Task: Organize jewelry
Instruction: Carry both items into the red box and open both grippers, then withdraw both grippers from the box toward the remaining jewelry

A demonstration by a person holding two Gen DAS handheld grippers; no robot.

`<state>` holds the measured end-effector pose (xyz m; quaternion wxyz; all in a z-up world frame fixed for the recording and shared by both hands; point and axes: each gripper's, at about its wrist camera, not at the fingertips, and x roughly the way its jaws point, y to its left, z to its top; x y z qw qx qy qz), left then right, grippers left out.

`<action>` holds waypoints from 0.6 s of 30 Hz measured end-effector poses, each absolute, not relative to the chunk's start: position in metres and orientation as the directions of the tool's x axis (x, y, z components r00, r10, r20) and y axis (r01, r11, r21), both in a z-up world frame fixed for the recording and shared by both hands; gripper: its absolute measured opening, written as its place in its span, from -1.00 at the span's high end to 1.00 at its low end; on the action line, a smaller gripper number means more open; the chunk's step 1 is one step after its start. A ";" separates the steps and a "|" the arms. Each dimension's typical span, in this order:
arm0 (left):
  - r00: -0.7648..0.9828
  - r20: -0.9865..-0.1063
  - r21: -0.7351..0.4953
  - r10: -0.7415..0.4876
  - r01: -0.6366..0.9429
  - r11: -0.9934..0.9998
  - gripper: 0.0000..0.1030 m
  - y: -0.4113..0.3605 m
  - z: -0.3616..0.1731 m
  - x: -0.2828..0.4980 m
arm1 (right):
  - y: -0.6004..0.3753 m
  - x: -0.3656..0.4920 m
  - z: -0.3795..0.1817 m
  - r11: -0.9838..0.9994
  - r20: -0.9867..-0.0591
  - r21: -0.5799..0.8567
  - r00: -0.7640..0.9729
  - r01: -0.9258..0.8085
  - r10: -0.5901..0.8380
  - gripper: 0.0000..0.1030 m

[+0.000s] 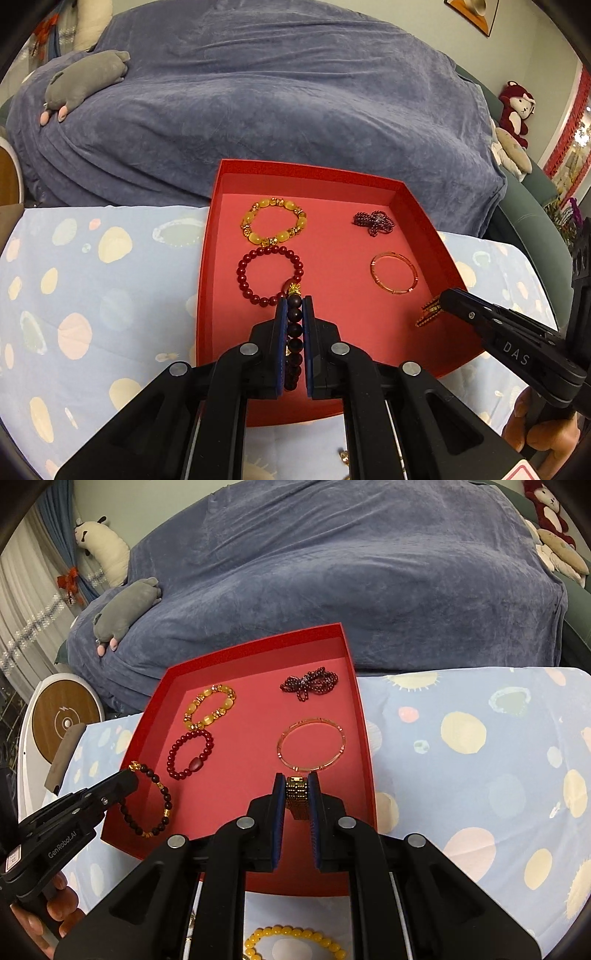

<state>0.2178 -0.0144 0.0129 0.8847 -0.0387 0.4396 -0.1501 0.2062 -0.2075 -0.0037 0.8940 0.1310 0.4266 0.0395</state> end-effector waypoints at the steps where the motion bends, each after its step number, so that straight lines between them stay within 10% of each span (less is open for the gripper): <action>1: 0.560 -0.771 -0.207 -0.304 0.231 0.951 0.88 -0.014 0.009 0.220 | -0.207 0.206 -0.006 0.964 -0.757 0.263 0.628 0.041 0.180 0.76; 8: 0.549 -0.789 -0.209 -0.277 0.184 0.960 0.39 -0.002 -0.005 0.215 | -0.204 0.190 -0.003 0.975 -0.754 0.222 0.636 0.010 0.165 0.62; 18: 0.583 -0.789 -0.049 -0.191 0.250 0.967 0.38 -0.004 -0.013 0.185 | -0.191 0.162 -0.012 0.986 -0.774 0.167 0.616 -0.026 0.147 0.66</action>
